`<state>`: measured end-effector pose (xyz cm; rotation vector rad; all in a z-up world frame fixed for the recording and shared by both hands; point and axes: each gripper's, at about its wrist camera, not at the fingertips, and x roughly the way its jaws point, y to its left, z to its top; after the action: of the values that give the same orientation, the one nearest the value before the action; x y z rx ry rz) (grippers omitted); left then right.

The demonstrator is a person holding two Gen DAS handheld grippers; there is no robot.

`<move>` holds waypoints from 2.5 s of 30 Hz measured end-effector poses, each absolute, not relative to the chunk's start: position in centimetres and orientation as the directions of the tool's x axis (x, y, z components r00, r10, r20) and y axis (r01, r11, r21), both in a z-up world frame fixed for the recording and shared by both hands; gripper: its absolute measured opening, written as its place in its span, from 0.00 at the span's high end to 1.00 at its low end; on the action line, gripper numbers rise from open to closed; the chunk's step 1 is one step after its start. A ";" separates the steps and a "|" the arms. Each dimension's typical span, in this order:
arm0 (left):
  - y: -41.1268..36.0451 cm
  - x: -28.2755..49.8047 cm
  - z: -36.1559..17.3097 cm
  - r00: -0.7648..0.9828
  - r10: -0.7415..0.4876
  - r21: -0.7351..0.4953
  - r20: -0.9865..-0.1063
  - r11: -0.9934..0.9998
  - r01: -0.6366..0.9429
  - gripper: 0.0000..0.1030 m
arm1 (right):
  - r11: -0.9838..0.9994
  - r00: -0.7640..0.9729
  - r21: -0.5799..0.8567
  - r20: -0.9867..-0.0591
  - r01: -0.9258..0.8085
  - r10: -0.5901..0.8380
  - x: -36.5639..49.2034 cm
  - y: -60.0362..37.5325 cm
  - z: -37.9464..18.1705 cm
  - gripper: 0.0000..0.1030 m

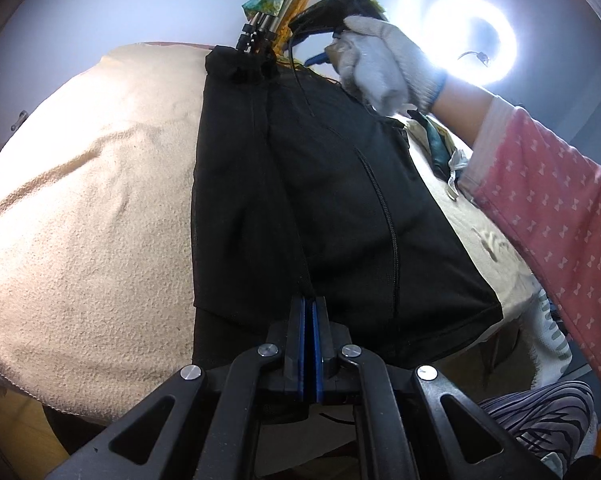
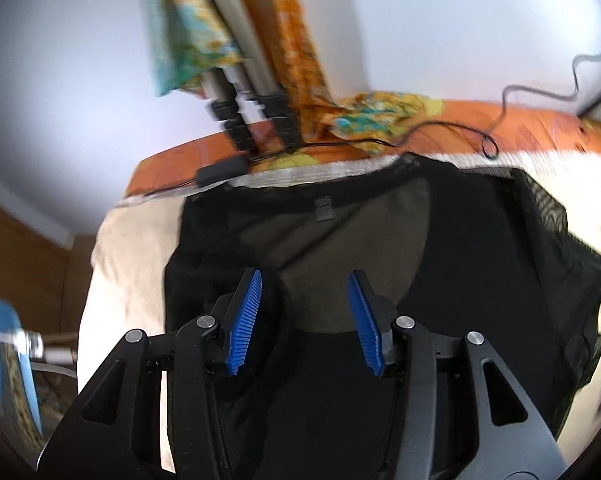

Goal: Fold small clothes

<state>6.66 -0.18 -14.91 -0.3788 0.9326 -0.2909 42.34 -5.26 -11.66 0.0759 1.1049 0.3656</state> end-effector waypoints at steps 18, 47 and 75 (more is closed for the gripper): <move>-0.7 7.0 -14.9 0.571 -0.387 -0.420 -0.724 0.904 0.080 1.00 | 0.896 0.316 0.157 -0.898 -0.416 0.305 41.6 1.7 -15.2 0.97; -5.2 5.7 -13.7 0.497 -0.527 -0.455 -0.689 0.849 0.270 0.79 | 0.946 0.458 0.057 -0.865 -0.320 0.206 42.6 -8.9 -11.8 0.57; 0.1 6.5 -16.1 0.545 -0.353 -0.360 -0.760 0.928 0.099 0.85 | 0.890 0.408 0.074 -0.870 -0.450 0.278 45.3 -4.0 -14.5 0.40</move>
<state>6.48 0.07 -16.12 -0.2897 0.9604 -0.2729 45.31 -3.99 -14.50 -0.1828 1.0562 0.4622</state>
